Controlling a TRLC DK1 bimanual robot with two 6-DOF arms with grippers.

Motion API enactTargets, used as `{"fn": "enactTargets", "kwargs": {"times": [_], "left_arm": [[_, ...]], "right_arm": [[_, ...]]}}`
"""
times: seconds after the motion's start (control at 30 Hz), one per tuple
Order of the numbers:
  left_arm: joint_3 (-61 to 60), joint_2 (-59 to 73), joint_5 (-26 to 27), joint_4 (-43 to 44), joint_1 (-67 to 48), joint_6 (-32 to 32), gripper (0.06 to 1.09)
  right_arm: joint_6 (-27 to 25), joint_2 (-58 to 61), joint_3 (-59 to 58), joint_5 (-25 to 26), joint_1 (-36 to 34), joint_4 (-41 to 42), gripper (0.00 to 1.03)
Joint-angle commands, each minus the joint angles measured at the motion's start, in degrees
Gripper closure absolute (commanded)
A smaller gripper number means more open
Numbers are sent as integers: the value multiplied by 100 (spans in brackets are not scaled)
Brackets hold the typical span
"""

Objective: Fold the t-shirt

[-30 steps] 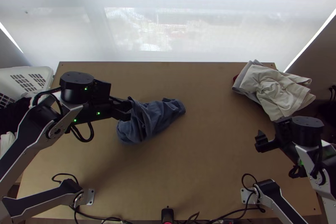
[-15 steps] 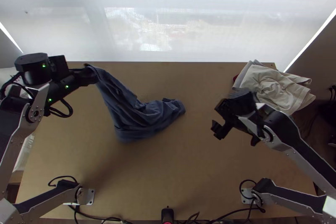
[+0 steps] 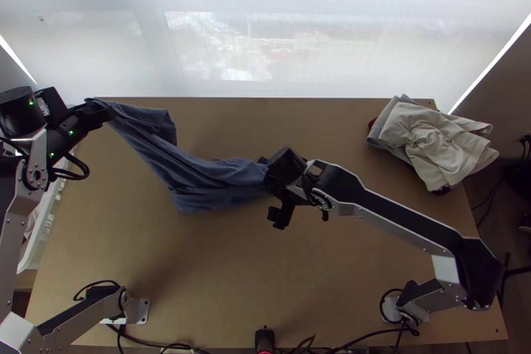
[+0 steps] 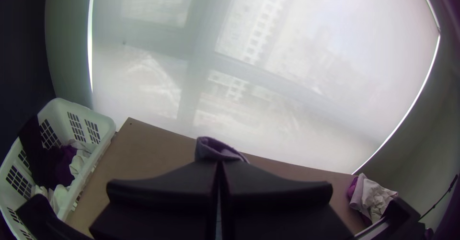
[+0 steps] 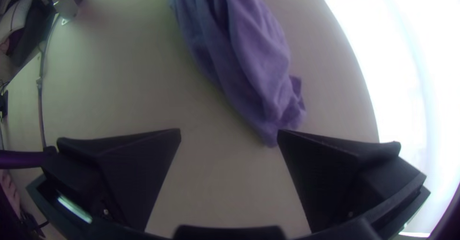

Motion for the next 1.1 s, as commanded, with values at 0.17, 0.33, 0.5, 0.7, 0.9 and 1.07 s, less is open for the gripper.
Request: {"fn": "enactTargets", "kwargs": {"times": [0.17, 0.33, 0.5, 0.7, 0.9, 1.07], "left_arm": [[-427, -131, -100, 117, 188, -14, 105], [-550, -166, -100, 126, 241, 39, 105], [-787, -245, -91, 275, 250, 30, 105], [-901, -280, -91, 398, 232, 12, 105], [-998, -342, -91, 398, 241, 39, 105], [-1068, -395, -100, 398, 285, 92, 105]], "right_arm": [[339, 1598, 281, -377, 530, 727, 17], [339, 1747, 175, -395, 231, 947, 24], [374, 1809, 88, -386, -138, 1105, 24], [313, 2037, 395, -377, -305, 1131, 24], [234, 2371, 720, -369, -401, 1131, 25], [-21, 2556, 931, -386, -533, 1123, 74]]}}
